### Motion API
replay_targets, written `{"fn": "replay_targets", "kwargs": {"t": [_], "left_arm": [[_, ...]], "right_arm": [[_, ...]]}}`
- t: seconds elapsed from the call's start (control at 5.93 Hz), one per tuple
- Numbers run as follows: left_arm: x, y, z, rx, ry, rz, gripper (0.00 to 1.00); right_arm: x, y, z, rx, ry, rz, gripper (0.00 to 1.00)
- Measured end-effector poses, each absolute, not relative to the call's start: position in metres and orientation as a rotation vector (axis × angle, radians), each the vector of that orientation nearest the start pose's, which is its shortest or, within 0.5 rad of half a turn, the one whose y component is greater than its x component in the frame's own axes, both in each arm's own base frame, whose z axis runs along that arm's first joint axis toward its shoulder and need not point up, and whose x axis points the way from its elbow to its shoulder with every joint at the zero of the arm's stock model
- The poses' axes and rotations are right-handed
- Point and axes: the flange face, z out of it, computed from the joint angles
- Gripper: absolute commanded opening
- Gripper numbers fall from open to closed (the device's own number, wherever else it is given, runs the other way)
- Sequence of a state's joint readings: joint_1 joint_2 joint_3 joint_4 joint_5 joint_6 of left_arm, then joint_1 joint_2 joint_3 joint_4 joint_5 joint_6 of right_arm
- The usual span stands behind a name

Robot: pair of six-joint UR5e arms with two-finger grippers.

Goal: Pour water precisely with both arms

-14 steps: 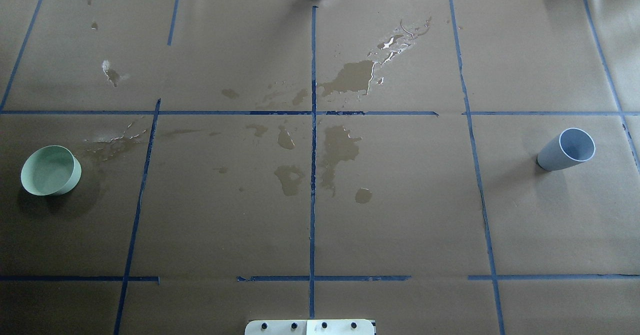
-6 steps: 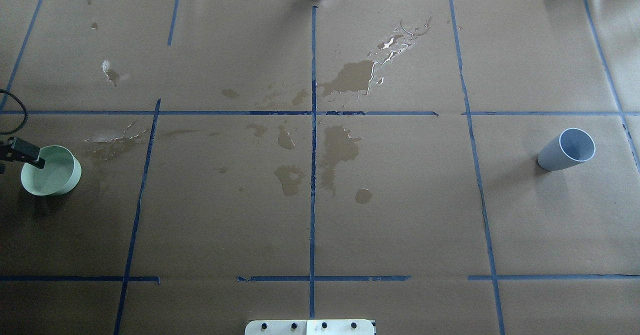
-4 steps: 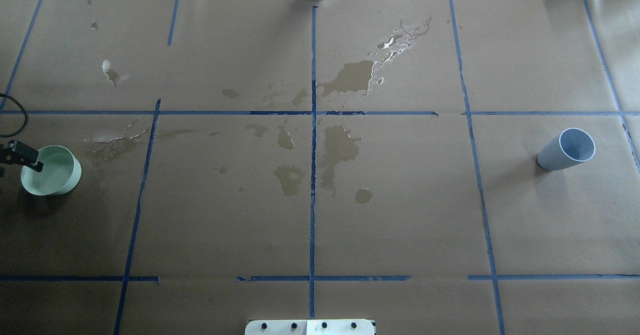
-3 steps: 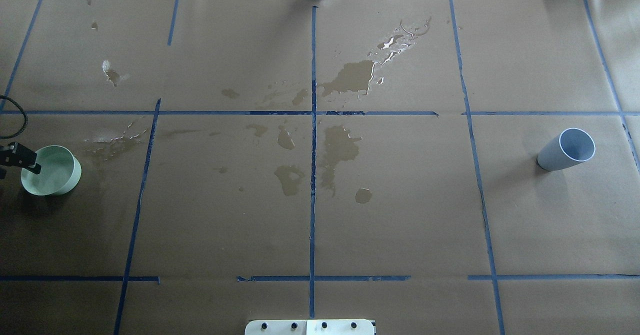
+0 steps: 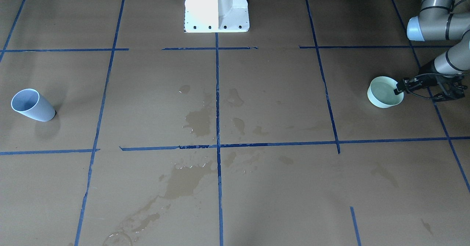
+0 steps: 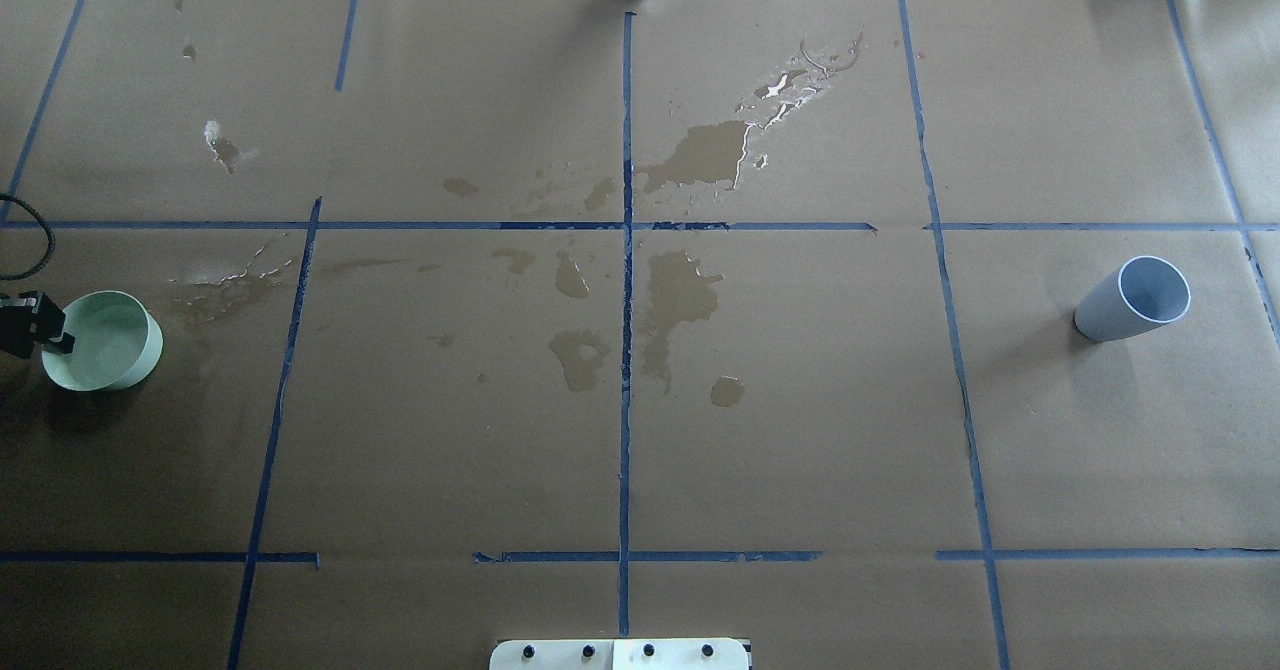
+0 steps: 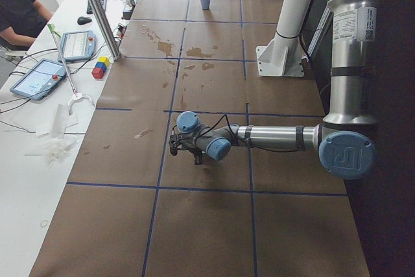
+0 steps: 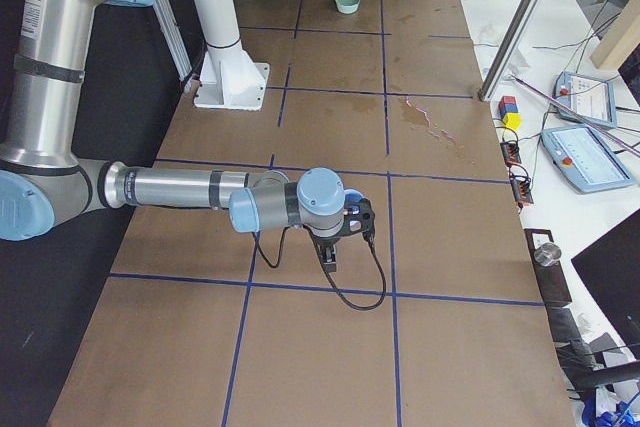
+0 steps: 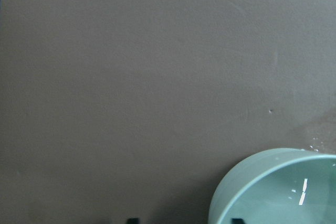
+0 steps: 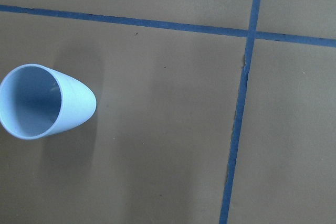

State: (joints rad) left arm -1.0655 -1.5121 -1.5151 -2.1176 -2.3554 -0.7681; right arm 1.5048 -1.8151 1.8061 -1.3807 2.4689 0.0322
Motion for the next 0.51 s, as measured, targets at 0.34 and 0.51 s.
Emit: {"fn": "replay_targets", "kwargs": {"t": [0.34,0.51], "left_arm": [[0.1857,-0.4571,0.6484,-0.125,0.871,-0.063,0.01],[0.1877,-0.4599,0.6440,-0.119,0.876,-0.059,0.00]], "right_arm": [[0.0289,-0.4027,0.6188,0.130,-0.904,-0.115,1.00],[0.0288,-0.4040,0.6174,0.133,-0.904,-0.117,1.00]]}}
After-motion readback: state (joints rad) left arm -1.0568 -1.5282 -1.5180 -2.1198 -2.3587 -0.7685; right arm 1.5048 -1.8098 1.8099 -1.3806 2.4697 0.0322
